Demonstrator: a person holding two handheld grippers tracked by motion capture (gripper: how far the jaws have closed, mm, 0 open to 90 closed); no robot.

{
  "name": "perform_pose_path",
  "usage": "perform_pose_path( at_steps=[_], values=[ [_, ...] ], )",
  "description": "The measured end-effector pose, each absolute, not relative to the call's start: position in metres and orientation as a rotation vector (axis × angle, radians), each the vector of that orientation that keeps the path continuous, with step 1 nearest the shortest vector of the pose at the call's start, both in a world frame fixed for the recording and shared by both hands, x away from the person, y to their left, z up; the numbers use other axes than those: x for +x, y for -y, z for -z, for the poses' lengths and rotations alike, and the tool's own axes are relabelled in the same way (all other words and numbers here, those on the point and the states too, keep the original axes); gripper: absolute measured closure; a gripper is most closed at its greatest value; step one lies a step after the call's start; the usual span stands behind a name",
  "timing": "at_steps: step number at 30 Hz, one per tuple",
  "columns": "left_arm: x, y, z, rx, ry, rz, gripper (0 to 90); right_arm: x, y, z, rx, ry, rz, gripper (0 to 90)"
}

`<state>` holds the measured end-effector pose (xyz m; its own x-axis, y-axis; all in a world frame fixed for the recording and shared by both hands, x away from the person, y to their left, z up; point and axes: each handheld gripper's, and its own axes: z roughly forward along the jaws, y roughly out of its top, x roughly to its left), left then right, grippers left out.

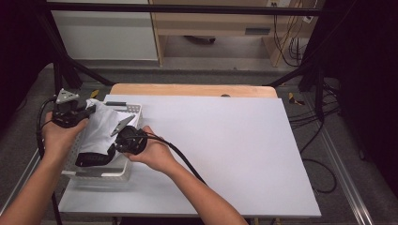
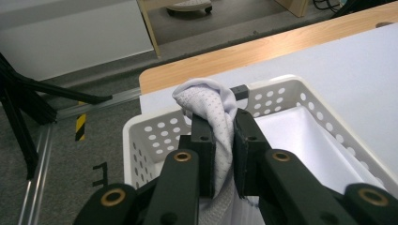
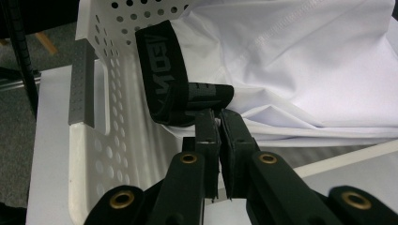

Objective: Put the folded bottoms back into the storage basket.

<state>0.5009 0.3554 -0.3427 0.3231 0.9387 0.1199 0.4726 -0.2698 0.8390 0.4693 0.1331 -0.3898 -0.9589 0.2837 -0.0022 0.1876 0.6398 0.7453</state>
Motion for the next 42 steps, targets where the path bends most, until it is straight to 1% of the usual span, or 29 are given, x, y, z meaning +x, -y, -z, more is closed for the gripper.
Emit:
perform_pose_path(
  at_steps=[4, 5, 6, 9, 12, 15, 18, 22, 23, 25, 30, 32, 34, 37, 39, 40, 42],
  values=[
    [0.504, -0.356, 0.342, 1.884, -1.245, -0.834, 80.3, 0.470, -0.135, 0.391, 0.396, -2.740, -1.221, 86.5],
    [0.506, -0.357, 0.342, 1.891, -1.242, -0.831, 78.3, 0.470, -0.135, 0.391, 0.397, -2.745, -1.219, 85.7],
    [0.507, -0.357, 0.343, 1.883, -1.237, -0.832, 74.3, 0.470, -0.136, 0.392, 0.397, -2.749, -1.217, 83.5],
    [0.506, -0.360, 0.340, 1.841, -1.235, -0.881, 61.4, 0.467, -0.135, 0.391, 0.396, -2.769, -1.218, 73.3],
    [0.504, -0.365, 0.335, 1.806, -1.242, -0.904, 54.5, 0.464, -0.127, 0.386, 0.419, -2.739, -1.261, 67.3],
    [0.501, -0.368, 0.332, 1.787, -1.246, -0.914, 52.1, 0.460, -0.117, 0.381, 0.433, -2.713, -1.285, 59.7],
    [0.496, -0.369, 0.330, 1.775, -1.244, -0.904, 49.1, 0.456, -0.108, 0.376, 0.447, -2.695, -1.296, 53.9],
    [0.486, -0.365, 0.331, 1.778, -1.226, -0.900, 47.5, 0.450, -0.093, 0.373, 0.472, -2.665, -1.322, 46.3],
    [0.484, -0.364, 0.332, 1.775, -1.227, -0.894, 46.5, 0.449, -0.090, 0.372, 0.481, -2.654, -1.333, 43.7],
    [0.478, -0.361, 0.333, 1.764, -1.226, -0.870, 45.3, 0.447, -0.083, 0.371, 0.503, -2.631, -1.342, 41.5],
    [0.466, -0.348, 0.338, 1.773, -1.207, -0.860, 40.0, 0.448, -0.060, 0.368, 0.589, -2.551, -1.366, 29.5],
    [0.463, -0.341, 0.338, 1.794, -1.195, -0.862, 34.0, 0.449, -0.052, 0.366, 0.647, -2.511, -1.373, 24.2],
    [0.459, -0.333, 0.339, 1.804, -1.171, -0.835, 27.5, 0.450, -0.045, 0.363, 0.693, -2.459, -1.341, 18.0],
    [0.452, -0.321, 0.341, 1.804, -1.149, -0.801, 20.6, 0.451, -0.035, 0.361, 0.726, -2.404, -1.312, 9.4],
    [0.446, -0.313, 0.343, 1.794, -1.142, -0.774, 16.6, 0.451, -0.028, 0.361, 0.760, -2.365, -1.314, 6.7],
    [0.441, -0.311, 0.345, 1.775, -1.144, -0.759, 15.0, 0.452, -0.025, 0.361, 0.767, -2.345, -1.330, 6.8],
    [0.434, -0.306, 0.350, 1.737, -1.141, -0.698, 14.2, 0.454, -0.018, 0.361, 0.779, -2.326, -1.350, 6.8]
  ],
)
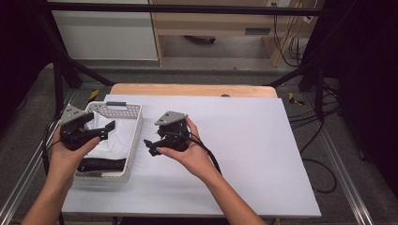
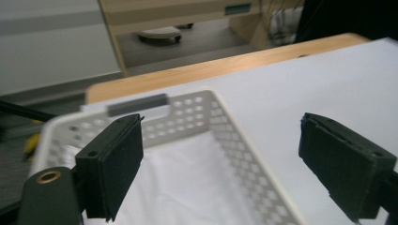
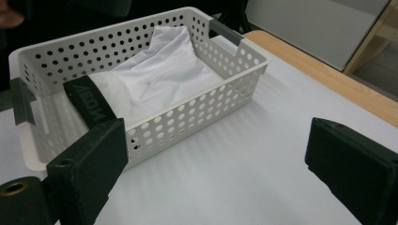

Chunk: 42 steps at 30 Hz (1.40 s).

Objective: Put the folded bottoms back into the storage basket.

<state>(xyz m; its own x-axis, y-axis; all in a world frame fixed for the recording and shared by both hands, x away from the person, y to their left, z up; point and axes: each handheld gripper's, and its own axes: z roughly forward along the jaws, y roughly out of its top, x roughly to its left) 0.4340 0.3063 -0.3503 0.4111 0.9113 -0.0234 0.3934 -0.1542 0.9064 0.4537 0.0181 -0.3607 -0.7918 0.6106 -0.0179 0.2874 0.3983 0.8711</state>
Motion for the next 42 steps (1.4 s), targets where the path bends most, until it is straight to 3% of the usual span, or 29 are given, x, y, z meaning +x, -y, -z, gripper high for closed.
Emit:
perform_pose_path(
  at_steps=[17, 42],
  values=[
    [0.410, -0.289, 0.367, 1.771, -1.123, -0.687, 5.8, 0.460, 0.008, 0.360, 0.851, -2.296, -1.390, 5.5],
    [0.408, -0.288, 0.377, 1.762, -1.131, -0.678, 4.3, 0.463, 0.039, 0.360, 0.917, -2.221, -1.421, 5.0]
  ],
)
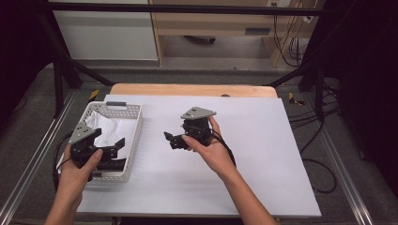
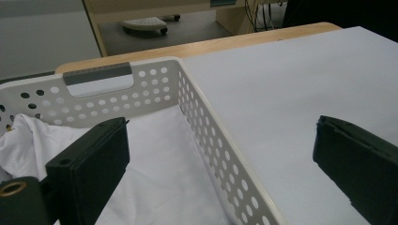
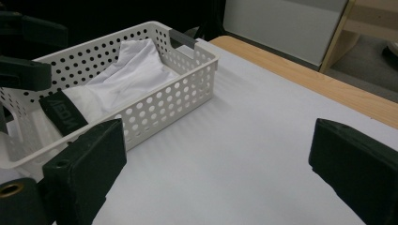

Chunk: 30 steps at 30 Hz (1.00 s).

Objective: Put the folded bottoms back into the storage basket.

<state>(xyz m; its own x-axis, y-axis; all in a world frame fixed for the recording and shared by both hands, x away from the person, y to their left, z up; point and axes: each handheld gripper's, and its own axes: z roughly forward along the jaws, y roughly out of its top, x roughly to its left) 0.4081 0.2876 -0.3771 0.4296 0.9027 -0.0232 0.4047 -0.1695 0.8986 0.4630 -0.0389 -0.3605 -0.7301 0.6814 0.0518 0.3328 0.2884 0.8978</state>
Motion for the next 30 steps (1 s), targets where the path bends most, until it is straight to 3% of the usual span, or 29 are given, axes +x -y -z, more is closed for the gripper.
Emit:
perform_pose_path(
  at_steps=[30],
  values=[
    [0.406, -0.291, 0.377, 1.756, -1.118, -0.686, 4.7, 0.463, 0.099, 0.359, 1.040, -2.097, -1.419, 4.8]
  ],
)
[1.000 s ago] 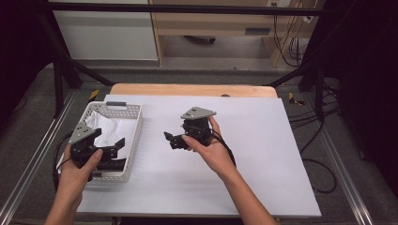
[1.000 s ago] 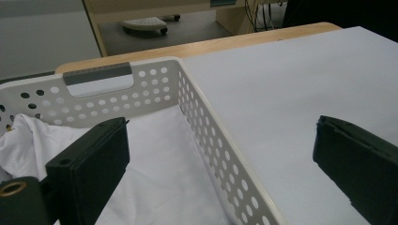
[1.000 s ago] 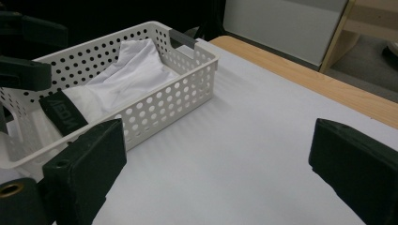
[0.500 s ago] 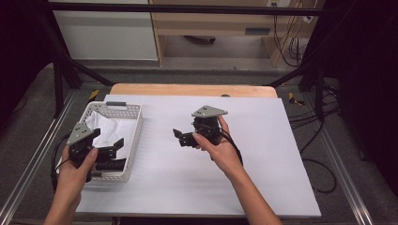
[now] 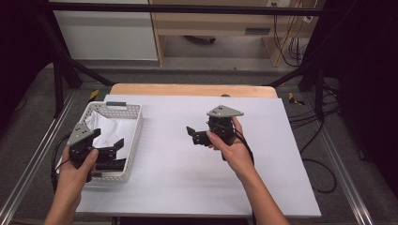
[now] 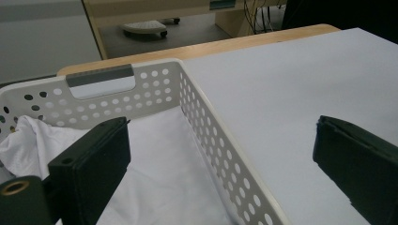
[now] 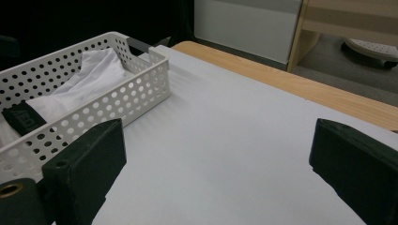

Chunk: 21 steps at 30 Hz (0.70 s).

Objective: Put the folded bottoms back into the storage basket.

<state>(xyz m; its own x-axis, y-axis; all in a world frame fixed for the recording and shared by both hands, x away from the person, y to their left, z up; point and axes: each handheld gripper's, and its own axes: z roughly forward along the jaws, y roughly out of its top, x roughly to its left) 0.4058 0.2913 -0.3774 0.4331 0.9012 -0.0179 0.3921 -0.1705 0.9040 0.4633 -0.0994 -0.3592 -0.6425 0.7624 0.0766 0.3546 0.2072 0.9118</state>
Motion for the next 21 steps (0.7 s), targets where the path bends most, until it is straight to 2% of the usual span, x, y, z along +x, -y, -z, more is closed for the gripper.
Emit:
perform_pose_path(
  at_steps=[21],
  values=[
    [0.406, -0.298, 0.380, 1.744, -1.134, -0.685, 4.8, 0.446, 0.158, 0.365, 1.111, -1.999, -1.410, 4.7]
  ],
)
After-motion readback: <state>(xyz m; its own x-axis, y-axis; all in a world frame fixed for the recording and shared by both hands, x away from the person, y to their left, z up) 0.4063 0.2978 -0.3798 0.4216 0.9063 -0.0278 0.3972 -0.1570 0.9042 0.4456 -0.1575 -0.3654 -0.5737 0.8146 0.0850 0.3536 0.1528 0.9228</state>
